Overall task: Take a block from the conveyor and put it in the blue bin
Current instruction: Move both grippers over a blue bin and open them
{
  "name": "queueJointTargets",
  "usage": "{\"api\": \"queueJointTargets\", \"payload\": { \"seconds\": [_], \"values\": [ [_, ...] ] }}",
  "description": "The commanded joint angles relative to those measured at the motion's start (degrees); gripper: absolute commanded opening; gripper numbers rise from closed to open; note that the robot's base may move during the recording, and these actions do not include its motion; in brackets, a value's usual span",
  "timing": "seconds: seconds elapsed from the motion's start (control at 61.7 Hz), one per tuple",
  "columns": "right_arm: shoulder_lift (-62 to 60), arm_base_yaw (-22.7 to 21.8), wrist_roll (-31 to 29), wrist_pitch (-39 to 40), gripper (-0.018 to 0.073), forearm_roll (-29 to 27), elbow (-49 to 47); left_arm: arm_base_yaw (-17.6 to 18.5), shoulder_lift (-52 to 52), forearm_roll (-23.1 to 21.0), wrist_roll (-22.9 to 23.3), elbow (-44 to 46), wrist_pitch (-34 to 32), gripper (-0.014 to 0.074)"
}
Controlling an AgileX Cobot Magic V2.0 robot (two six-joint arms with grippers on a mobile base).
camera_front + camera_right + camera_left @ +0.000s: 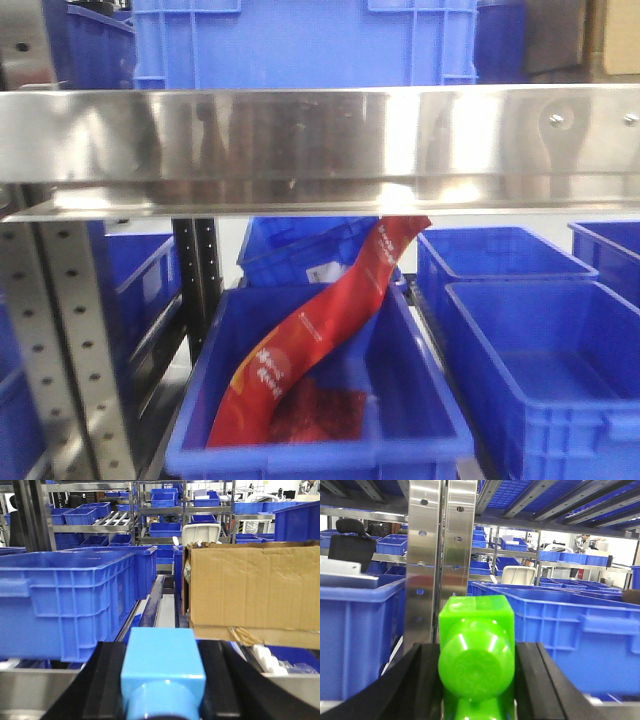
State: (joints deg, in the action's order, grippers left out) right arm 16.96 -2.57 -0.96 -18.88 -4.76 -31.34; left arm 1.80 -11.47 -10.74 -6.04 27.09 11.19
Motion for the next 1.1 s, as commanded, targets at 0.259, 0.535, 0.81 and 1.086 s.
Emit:
{"api": "queueJointTargets", "payload": {
  "seconds": [0.259,0.535,0.81,1.086],
  "values": [
    [-0.23,-0.01,-0.22,1.35,-0.0167,-0.07,0.05,0.09,0.33,-0.19,0.12,0.01,-1.09,-0.0111],
    [-0.23,-0.01,-0.22,1.35,-0.0167,-0.07,0.05,0.09,0.33,-0.19,0.12,0.01,-1.09,-0.0111],
    [-0.23,-0.01,-0.22,1.35,-0.0167,-0.07,0.05,0.09,0.33,-0.19,0.12,0.01,-1.09,-0.0111],
    [-0.23,-0.01,-0.22,1.35,-0.0167,-0.07,0.05,0.09,0.33,-0.19,0.12,0.01,-1.09,-0.0111]
  ]
}}
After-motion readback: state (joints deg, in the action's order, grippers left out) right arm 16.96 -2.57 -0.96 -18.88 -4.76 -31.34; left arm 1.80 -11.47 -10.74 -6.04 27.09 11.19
